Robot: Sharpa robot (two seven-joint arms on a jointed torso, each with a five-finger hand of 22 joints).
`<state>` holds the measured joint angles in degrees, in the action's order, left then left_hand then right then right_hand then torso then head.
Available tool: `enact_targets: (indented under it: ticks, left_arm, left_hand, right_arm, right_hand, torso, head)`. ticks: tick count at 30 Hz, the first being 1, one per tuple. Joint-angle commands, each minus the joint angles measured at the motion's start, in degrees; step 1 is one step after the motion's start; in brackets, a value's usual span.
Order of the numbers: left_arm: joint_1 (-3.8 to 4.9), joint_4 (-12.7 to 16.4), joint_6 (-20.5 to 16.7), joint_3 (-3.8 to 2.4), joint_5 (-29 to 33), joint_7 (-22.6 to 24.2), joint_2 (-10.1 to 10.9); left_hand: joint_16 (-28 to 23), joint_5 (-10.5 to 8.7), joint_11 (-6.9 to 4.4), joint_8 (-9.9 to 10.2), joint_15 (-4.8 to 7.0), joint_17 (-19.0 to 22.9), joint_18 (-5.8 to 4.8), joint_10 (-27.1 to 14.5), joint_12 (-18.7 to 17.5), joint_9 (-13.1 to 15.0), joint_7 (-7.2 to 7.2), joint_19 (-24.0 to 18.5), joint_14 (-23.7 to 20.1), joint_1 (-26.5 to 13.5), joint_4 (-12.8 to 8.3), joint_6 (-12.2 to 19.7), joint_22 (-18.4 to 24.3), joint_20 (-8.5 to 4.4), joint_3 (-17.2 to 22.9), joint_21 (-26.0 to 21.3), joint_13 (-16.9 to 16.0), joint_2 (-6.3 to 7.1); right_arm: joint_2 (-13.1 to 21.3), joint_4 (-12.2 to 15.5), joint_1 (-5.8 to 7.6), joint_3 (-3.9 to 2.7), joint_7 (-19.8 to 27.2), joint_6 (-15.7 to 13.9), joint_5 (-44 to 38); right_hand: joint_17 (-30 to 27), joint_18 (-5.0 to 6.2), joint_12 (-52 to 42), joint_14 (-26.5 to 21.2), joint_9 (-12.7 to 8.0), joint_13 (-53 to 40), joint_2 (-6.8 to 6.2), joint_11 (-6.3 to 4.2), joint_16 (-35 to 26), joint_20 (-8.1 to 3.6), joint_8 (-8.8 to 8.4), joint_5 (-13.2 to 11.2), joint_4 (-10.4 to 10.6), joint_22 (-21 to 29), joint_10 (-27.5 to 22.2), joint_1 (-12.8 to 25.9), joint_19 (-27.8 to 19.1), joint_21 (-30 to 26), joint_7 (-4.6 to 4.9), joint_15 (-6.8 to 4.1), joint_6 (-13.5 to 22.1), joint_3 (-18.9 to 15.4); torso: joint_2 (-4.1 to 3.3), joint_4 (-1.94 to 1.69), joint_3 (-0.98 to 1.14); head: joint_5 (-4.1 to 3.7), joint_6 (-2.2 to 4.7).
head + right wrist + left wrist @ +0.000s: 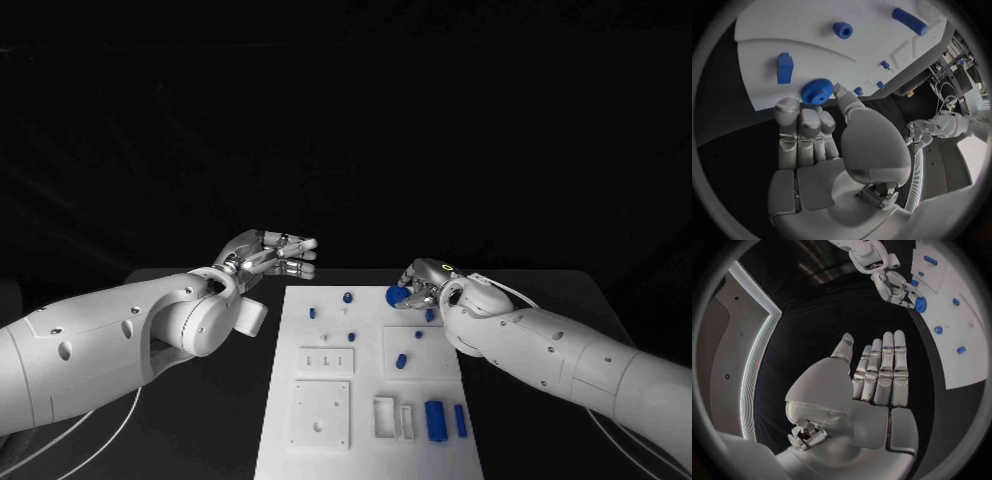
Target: Assemble the parts on the task board
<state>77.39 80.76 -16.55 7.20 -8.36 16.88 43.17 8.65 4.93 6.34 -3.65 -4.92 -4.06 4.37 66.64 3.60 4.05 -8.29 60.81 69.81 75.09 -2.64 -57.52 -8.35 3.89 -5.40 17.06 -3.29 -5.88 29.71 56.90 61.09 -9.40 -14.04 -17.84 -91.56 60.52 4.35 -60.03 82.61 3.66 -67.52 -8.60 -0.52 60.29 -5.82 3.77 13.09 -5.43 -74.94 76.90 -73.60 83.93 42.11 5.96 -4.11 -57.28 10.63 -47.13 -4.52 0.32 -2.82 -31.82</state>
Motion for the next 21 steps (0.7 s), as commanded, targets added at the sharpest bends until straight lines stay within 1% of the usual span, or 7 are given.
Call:
enact_targets:
  ticks: [1, 3, 6, 10, 12, 15, 21]
  left_arm:
    - [0.0, 0.1, 1.1, -0.02, 0.0, 0.3, 0.0]
    - [0.0, 0.0, 1.1, -0.02, 0.0, 0.2, 0.0]
    - [0.0, 0.0, 1.2, -0.02, -0.1, 0.0, 0.0]
    - [0.01, -0.1, 1.3, -0.02, -0.1, -0.2, 0.1]
    - [0.01, -0.3, 1.4, -0.02, -0.1, -0.4, 0.1]
    - [0.02, -0.4, 1.6, -0.02, -0.1, -0.6, 0.1]
    - [0.02, -0.5, 1.8, -0.02, -0.2, -0.8, 0.2]
  left_hand:
    - [0.4, 0.01, 0.22, 0.0, -0.06, 0.0, -0.45, -0.1, 0.1, 0.0, -0.06, -0.2, 0.2, -0.3, -0.3, 0.2, 0.1, 0.05, 0.0, 0.3, -0.1, -0.07]
    - [0.4, 0.03, 0.24, 0.0, -0.07, 0.0, -0.46, -0.1, 0.1, 0.0, -0.08, -0.3, 0.2, -0.4, -0.2, 0.2, 0.1, 0.05, -0.1, 0.3, -0.1, -0.08]
    - [0.4, 0.03, 0.24, 0.0, -0.08, 0.0, -0.46, -0.1, 0.1, 0.0, -0.08, -0.3, 0.2, -0.4, -0.2, 0.2, 0.1, 0.06, -0.1, 0.3, -0.1, -0.09]
    - [0.4, 0.03, 0.24, 0.0, -0.08, 0.0, -0.46, -0.1, 0.1, 0.0, -0.08, -0.3, 0.2, -0.4, -0.2, 0.2, 0.1, 0.06, -0.1, 0.3, -0.1, -0.09]
    - [0.4, 0.02, 0.25, 0.0, -0.09, 0.0, -0.46, -0.2, 0.1, 0.0, -0.09, -0.3, 0.1, -0.4, -0.2, 0.2, 0.1, 0.06, -0.1, 0.3, -0.1, -0.04]
    - [0.4, 0.02, 0.25, 0.0, -0.09, 0.0, -0.46, -0.2, 0.1, 0.0, -0.09, -0.3, 0.1, -0.4, -0.2, 0.2, 0.1, 0.06, -0.1, 0.3, -0.1, -0.04]
    - [0.4, 0.02, 0.25, 0.0, -0.09, 0.0, -0.46, -0.2, 0.1, 0.0, -0.09, -0.3, 0.1, -0.4, -0.2, 0.2, 0.1, 0.06, -0.1, 0.3, -0.1, -0.04]
  right_arm:
    - [-0.4, -0.7, -0.11, 0.04, 0.6, -0.3, 0.1]
    - [-0.5, -1.1, -0.16, 0.12, 0.5, -0.4, 0.1]
    - [-0.6, -1.4, -0.19, 0.21, 0.5, -0.7, 0.3]
    - [-0.8, -1.8, -0.22, 0.29, 0.4, -0.8, 0.4]
    - [-0.9, -2.0, -0.23, 0.33, 0.3, -0.8, 0.4]
    - [-1.1, -2.2, -0.23, 0.37, 0.1, -1.5, 0.5]
    - [-1.4, -2.4, -0.24, 0.39, -0.8, -3.2, 0.5]
  right_hand:
    - [0.1, 0.06, 0.1, 0.3, 0.0, -0.1, 0.1, 0.18, 0.3, 0.48, -0.15, -0.2, 0.0, -5.2, 0.2, -0.2, 2.0, 0.4, 0.14, -0.03, 0.0, 0.0]
    - [0.1, 0.05, 0.1, 0.3, 0.0, -0.1, 0.26, 0.2, 0.3, 0.48, -0.21, -0.3, -0.3, -5.2, 0.2, -0.2, 2.0, 0.4, 0.13, -0.03, -0.5, 0.9]
    - [0.2, 0.07, 0.2, 0.4, 0.0, -0.2, 0.28, 0.19, 0.2, 0.5, -0.2, -0.2, -0.8, -5.2, 0.3, 0.3, 1.9, 0.6, 0.12, -0.02, -0.6, 2.0]
    - [0.3, 0.05, 0.3, 0.4, 0.0, -0.3, 0.44, 0.17, 0.2, 0.5, -0.21, -0.4, -1.3, -5.2, 0.3, 0.6, 1.9, 0.8, 0.09, -0.03, -0.9, 3.2]
    - [0.3, 0.03, 0.3, 0.4, 0.0, -0.3, 0.48, 0.17, 0.1, 0.52, -0.2, -1.1, -1.8, -5.2, 0.4, 0.8, 1.9, 0.9, 0.05, -0.01, -1.1, 4.5]
    - [0.3, 0.02, 0.3, 0.4, 0.0, -0.4, 0.5, 0.2, 0.2, 0.51, -0.21, -1.2, -2.0, -5.2, 0.4, 1.1, 1.8, 1.0, 0.07, -0.01, -1.2, 5.3]
    - [0.4, 0.09, 0.3, 0.5, 0.0, -0.4, 0.39, 0.2, 0.2, 0.54, -0.2, -1.5, -2.8, -5.2, 0.5, 1.7, 1.8, 1.2, 0.09, 0.0, -1.8, 8.6]
  torso:
    - [-0.13, -0.2, 0.08]
    - [-0.06, -0.24, 0.0]
    - [-0.03, -0.2, -0.03]
    - [-0.13, -0.11, 0.12]
    - [-0.09, -0.08, 0.12]
    - [-0.14, -0.1, 0.17]
    - [-0.16, -0.14, 0.12]
  head:
    - [0.03, -0.08]
    - [0.02, -0.28]
    - [0.05, -0.32]
    - [0.18, -0.45]
    - [0.14, -0.52]
    - [0.14, -0.61]
    - [0.05, -0.7]
